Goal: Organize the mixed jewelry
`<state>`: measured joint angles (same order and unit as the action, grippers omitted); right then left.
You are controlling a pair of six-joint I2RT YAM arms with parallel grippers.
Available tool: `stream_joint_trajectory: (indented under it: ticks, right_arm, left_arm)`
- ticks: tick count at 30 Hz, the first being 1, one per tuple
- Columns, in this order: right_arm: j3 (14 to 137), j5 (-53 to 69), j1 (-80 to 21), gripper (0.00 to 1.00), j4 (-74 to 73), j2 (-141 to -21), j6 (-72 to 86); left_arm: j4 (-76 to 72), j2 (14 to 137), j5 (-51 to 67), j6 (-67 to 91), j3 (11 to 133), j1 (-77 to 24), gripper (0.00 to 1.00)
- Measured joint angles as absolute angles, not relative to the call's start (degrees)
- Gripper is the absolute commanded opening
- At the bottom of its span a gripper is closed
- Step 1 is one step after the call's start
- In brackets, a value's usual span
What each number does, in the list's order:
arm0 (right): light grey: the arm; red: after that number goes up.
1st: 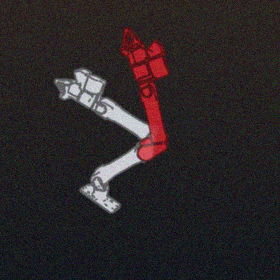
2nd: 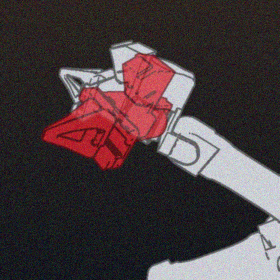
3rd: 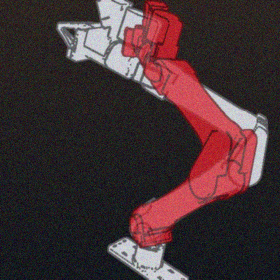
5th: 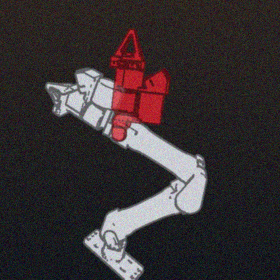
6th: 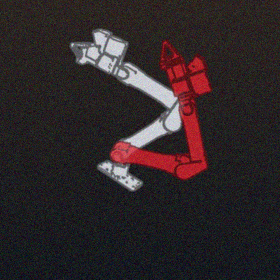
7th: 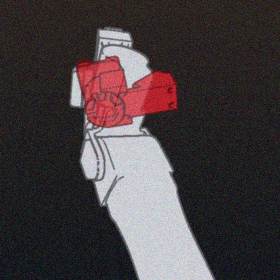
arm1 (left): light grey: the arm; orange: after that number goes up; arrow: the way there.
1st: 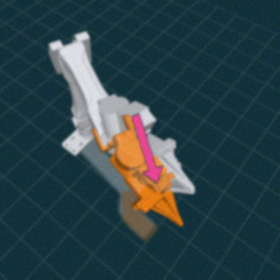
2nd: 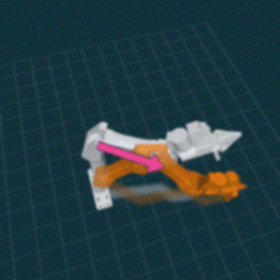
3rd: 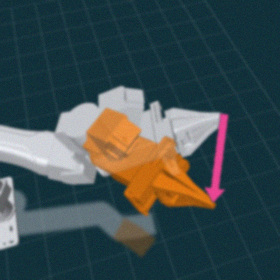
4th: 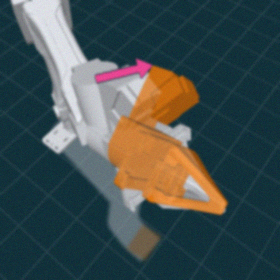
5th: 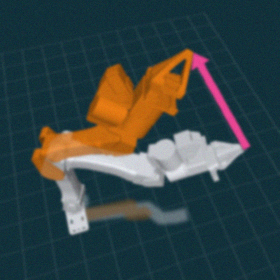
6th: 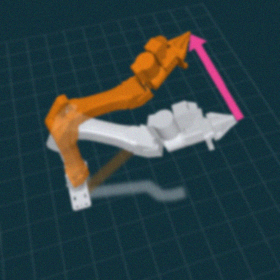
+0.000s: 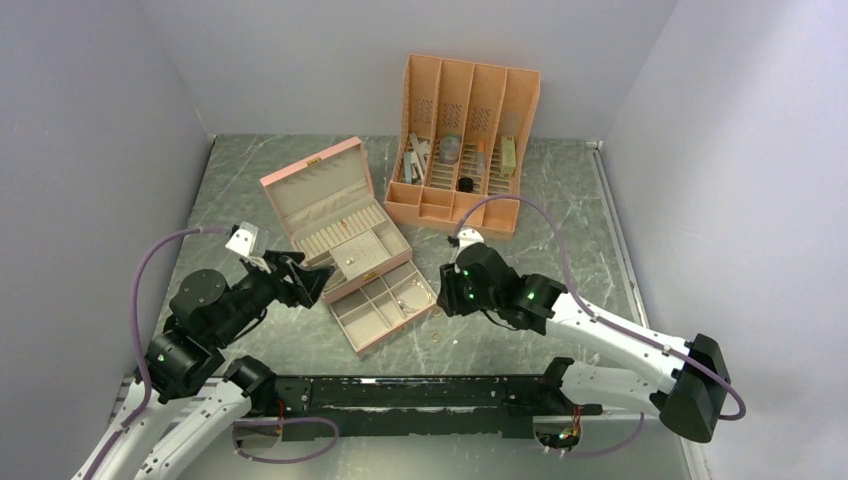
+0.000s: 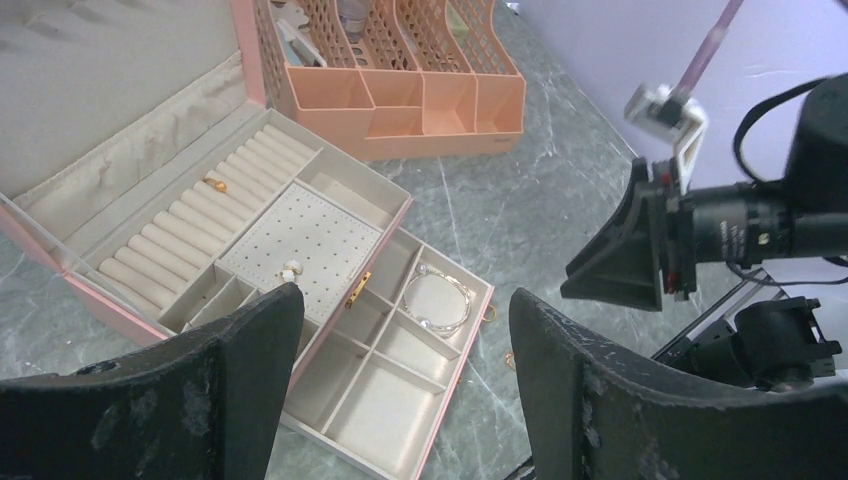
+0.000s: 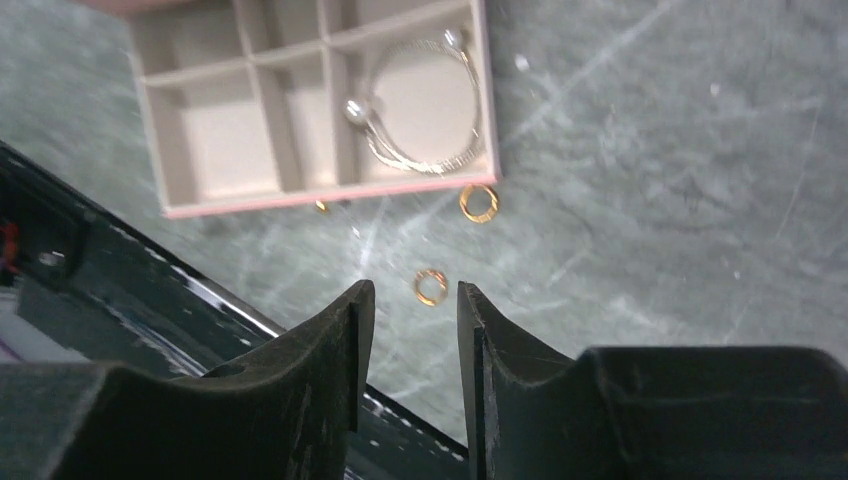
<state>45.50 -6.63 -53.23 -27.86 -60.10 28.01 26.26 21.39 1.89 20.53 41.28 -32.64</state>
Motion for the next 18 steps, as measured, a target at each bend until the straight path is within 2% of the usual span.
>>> stream_joint_trajectory:
  ticks: [6,18]
  right_arm:
    - [38.13,-5.32,-53.23,0.40,-28.12,-60.80,28.73]
    - [34.70,-3.42,-54.06,0.35,-20.75,-69.47,28.88]
  left_arm:
    - [26.26,21.58,1.89,20.53,41.28,-32.64,0.80]
    - [26.26,21.87,1.93,20.51,41.28,-32.64,0.79]
